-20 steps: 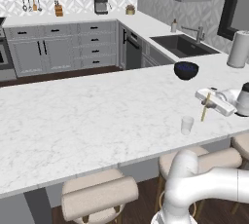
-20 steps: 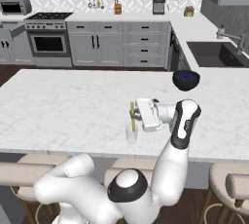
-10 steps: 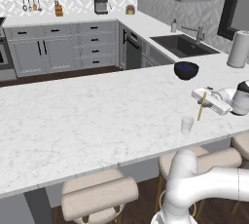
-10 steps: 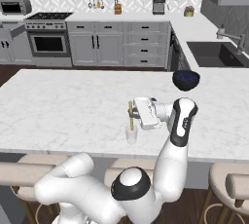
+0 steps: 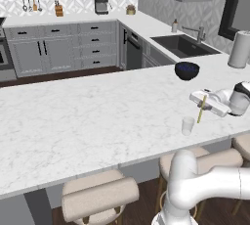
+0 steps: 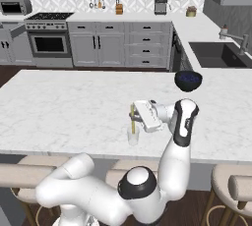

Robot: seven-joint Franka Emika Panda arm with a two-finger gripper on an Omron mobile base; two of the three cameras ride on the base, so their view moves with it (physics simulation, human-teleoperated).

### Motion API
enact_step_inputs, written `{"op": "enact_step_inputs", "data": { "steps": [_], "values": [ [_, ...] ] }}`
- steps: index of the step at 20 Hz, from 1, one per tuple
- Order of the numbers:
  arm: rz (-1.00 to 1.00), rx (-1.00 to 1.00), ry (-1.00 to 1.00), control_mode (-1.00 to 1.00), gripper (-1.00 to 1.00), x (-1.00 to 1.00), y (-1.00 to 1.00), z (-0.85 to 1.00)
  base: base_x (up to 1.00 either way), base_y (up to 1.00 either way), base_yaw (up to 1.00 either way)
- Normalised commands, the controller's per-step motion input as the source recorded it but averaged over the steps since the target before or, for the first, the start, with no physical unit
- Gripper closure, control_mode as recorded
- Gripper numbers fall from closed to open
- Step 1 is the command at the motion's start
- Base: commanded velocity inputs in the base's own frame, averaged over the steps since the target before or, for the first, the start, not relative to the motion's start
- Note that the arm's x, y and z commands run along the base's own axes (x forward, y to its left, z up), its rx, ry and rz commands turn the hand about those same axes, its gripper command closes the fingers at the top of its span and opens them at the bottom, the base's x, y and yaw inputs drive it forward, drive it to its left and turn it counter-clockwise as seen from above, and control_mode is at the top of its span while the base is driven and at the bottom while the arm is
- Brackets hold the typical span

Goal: Take a straw from the drawer in front and place it inside the glass cup on the dining counter.

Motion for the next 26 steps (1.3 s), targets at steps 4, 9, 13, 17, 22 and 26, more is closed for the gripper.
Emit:
{"op": "enact_step_inputs", "data": {
  "steps": [4,9,13,17,22,26],
  "values": [
    [0.1,0.0,0.0,-1.0,1.0,0.05,-0.05,0.0,0.0,0.0,0.0],
    [0.07,0.01,0.0,-1.0,1.0,0.08,-0.01,0.0,0.0,0.0,0.0],
    [0.03,0.0,0.0,-1.0,1.0,0.16,0.0,0.0,0.0,0.0,0.0],
    [0.01,0.0,0.0,-1.0,1.0,0.17,0.0,-0.05,0.0,0.0,0.0],
    [0.0,0.0,0.0,-1.0,1.0,0.16,0.0,-0.22,0.0,0.0,0.0],
    [0.0,0.0,-0.01,-1.0,1.0,0.14,0.0,-0.22,0.0,0.0,0.0]
  ]
}}
